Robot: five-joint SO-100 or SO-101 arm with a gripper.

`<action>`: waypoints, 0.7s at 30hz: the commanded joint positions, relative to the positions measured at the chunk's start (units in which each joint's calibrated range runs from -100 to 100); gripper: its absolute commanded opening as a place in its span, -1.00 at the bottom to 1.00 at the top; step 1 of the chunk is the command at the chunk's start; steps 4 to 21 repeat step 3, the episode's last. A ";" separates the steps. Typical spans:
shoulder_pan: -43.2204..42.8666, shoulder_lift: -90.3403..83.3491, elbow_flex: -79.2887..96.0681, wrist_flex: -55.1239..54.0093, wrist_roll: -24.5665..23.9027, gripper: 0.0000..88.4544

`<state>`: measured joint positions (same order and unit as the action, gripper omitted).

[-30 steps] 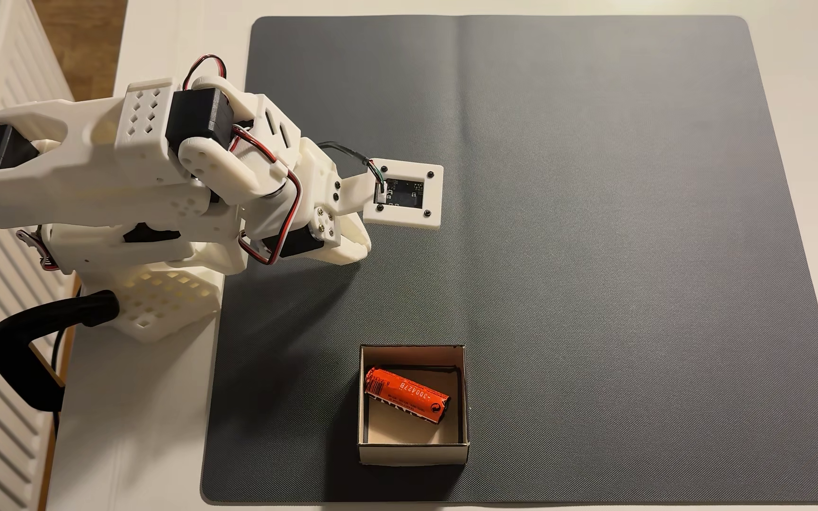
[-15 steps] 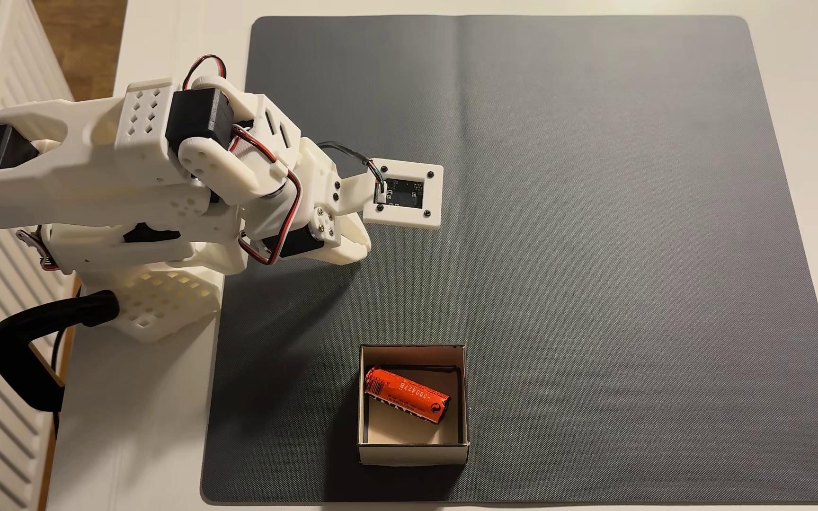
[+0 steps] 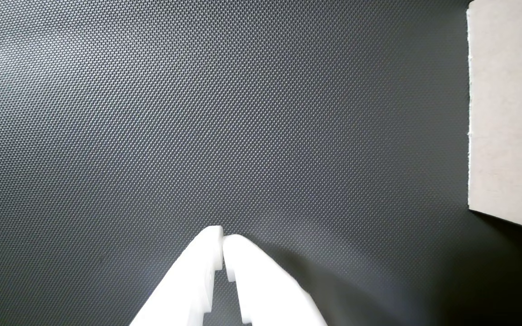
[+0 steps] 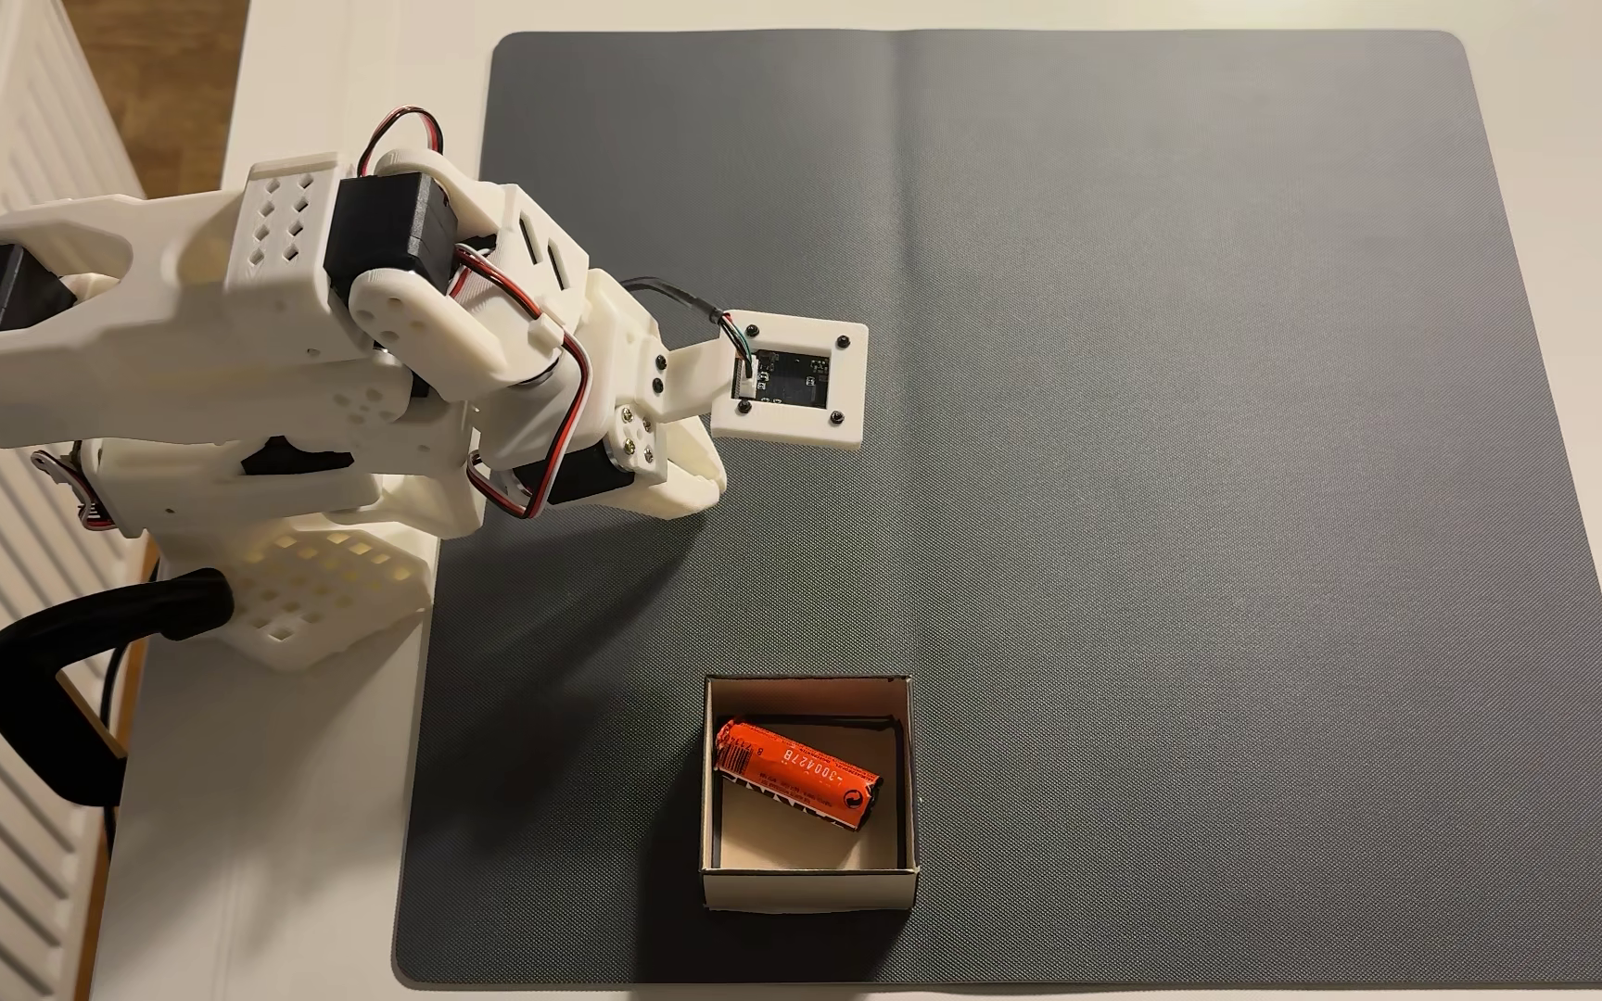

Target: Pick the red object and place it in the box

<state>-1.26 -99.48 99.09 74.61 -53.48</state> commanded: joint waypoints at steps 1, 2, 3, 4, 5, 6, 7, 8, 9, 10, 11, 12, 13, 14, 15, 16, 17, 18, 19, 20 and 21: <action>0.00 0.59 0.73 1.00 0.29 -0.98; 0.00 0.59 0.73 1.00 0.29 -0.98; 0.00 0.59 0.73 1.00 0.29 -0.98; 0.00 0.59 0.73 1.00 0.29 -0.98; 0.00 0.59 0.73 1.00 0.29 -0.98; 0.00 0.59 0.73 1.00 0.29 -0.98; 0.00 0.59 0.73 1.00 0.29 -0.98; 0.00 0.59 0.73 1.00 0.29 -0.98; 0.00 0.59 0.73 1.00 0.29 -0.98; 0.00 0.59 0.73 1.00 0.29 -0.98; 0.00 0.59 0.73 1.00 0.29 -0.98; 0.00 0.59 0.73 1.00 0.29 -0.98; 0.00 0.59 0.73 1.00 0.29 -0.98; 0.00 0.59 0.73 1.00 0.29 -0.98; 0.00 0.59 0.73 1.00 0.29 -0.98; 0.00 0.59 0.73 1.00 0.29 -0.98; 0.00 0.59 0.73 1.00 0.29 -0.98; 0.00 0.59 0.73 1.00 0.29 -0.98; 0.00 0.59 0.73 1.00 0.29 -0.98; 0.00 0.59 0.73 1.00 0.29 -0.98; 0.00 0.59 0.73 1.00 0.29 -0.98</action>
